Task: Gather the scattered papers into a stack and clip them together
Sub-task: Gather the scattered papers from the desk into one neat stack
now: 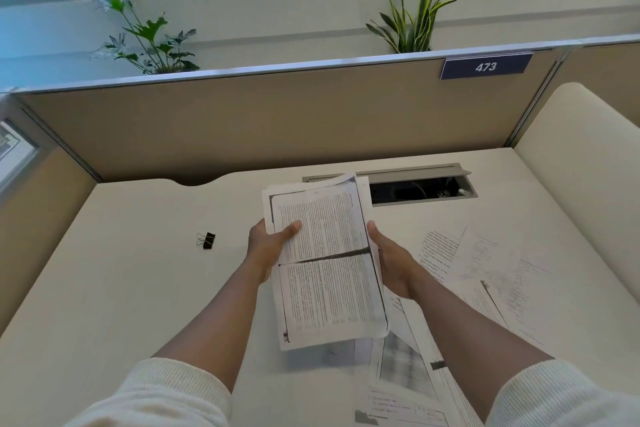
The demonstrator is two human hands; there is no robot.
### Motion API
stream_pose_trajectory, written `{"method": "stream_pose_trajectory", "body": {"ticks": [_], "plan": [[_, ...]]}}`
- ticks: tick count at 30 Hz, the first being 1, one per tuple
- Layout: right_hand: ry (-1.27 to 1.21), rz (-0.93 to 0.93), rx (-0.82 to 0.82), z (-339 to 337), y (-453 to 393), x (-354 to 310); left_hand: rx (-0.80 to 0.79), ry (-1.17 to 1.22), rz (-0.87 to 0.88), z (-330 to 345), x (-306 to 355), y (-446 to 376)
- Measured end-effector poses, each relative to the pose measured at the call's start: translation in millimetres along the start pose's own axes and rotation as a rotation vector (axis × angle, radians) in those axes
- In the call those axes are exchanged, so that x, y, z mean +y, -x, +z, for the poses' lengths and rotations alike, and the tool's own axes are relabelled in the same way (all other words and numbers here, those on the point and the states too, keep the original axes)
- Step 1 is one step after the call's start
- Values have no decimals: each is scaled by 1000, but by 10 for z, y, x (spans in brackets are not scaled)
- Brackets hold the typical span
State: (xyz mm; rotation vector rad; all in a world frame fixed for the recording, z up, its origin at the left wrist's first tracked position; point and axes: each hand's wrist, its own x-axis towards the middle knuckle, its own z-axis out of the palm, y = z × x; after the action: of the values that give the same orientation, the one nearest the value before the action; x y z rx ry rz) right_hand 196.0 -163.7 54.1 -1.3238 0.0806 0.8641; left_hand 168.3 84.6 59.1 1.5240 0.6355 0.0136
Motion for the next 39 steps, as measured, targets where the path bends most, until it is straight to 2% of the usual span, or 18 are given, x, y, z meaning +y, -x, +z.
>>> {"method": "stream_pose_trajectory", "body": {"ticks": [3, 7, 10, 13, 17, 19, 24, 30, 39], "plan": [[16, -43, -23, 38, -30, -150, 41, 27, 74, -16, 131, -32], [-35, -69, -129, 87, -31, -281, 75, 60, 86, -68, 257, -112], [-25, -93, -51, 136, -54, -293, 84, 47, 64, -88, 299, -139], [1, -129, 105, 138, -93, -250, -8, 76, 37, -120, 307, -122], [-4, -176, 177, 112, -120, -224, -231, 104, 0, -173, 287, -50], [-5, -203, 200, 105, -144, -235, -280, 116, -18, -168, 269, -20], [133, -279, 233, 207, -183, -282, -203, 154, 42, -116, 263, -8], [220, -313, 241, 306, -222, -250, -77, 29, 160, -101, 258, -24], [577, -258, 265, 229, -295, -38, -136, -29, 172, -129, 95, 20]]}}
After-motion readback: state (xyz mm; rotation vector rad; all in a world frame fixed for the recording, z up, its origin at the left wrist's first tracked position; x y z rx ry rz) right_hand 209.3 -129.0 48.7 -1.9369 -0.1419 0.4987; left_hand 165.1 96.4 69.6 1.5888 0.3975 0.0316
